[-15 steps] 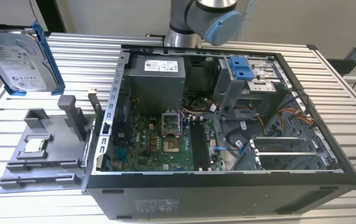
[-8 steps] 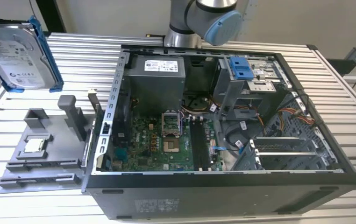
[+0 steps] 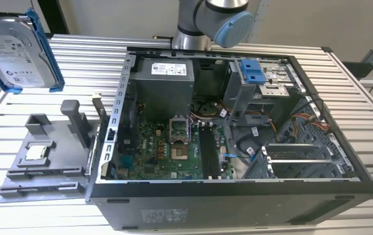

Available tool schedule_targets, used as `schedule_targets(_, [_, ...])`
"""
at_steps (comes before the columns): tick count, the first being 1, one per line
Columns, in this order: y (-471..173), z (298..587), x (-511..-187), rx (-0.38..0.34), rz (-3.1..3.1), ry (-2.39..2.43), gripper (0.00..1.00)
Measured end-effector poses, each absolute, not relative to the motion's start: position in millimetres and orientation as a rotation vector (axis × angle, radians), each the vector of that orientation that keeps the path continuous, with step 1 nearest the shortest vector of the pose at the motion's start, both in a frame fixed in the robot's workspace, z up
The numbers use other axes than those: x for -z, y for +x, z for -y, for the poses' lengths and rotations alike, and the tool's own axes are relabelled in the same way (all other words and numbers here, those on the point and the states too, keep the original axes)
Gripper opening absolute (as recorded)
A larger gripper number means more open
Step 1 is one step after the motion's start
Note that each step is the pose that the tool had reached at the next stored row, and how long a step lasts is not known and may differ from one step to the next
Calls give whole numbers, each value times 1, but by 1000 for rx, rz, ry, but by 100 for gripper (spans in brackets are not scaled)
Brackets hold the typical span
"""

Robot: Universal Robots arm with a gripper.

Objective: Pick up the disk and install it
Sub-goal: 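Pick up the disk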

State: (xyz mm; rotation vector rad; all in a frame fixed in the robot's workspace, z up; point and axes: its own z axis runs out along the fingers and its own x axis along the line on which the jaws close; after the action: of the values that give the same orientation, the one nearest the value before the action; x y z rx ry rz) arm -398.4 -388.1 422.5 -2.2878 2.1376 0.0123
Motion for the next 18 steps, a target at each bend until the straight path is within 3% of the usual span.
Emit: schedule_targets(18, [-398, 388, -459, -12, -2138, -2288, 0])
